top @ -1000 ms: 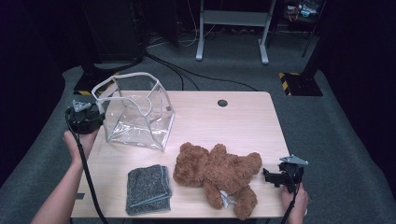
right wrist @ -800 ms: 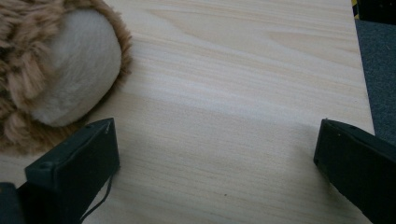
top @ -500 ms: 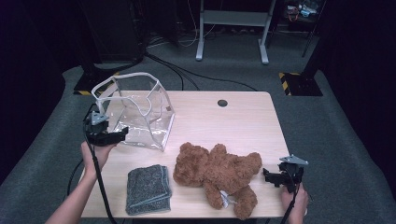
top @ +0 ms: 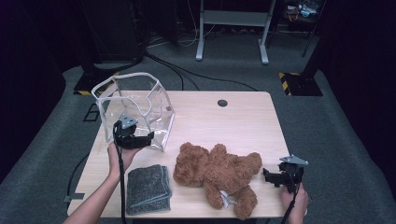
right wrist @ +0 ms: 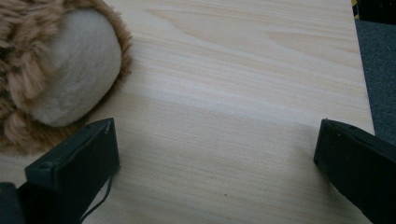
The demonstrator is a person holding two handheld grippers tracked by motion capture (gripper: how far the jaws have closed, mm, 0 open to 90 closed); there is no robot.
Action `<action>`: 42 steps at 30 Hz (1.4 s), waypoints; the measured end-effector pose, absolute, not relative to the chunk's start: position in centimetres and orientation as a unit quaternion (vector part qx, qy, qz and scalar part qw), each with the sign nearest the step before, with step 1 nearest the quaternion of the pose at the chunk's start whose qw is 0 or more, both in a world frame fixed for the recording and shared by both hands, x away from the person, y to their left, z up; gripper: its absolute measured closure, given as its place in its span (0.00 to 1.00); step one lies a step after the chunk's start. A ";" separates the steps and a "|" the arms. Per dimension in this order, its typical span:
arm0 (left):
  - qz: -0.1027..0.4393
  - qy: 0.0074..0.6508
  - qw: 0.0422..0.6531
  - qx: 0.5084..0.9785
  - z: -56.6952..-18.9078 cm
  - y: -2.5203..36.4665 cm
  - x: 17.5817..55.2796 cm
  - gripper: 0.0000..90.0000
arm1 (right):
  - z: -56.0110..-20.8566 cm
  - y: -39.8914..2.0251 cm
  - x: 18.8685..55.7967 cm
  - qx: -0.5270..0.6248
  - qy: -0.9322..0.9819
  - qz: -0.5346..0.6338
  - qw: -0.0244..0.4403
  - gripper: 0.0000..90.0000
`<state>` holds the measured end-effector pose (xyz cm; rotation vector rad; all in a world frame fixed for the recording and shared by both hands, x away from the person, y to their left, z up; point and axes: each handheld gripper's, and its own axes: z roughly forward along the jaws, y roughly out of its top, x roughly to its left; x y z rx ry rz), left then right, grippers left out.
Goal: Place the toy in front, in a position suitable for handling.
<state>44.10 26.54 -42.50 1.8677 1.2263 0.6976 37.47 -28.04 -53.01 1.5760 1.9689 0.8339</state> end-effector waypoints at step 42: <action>0.315 0.498 0.397 0.703 -42.9 25.7 49.6 0.85 | -53.0 -28.0 37.5 0.576 0.719 0.305 0.240 0.00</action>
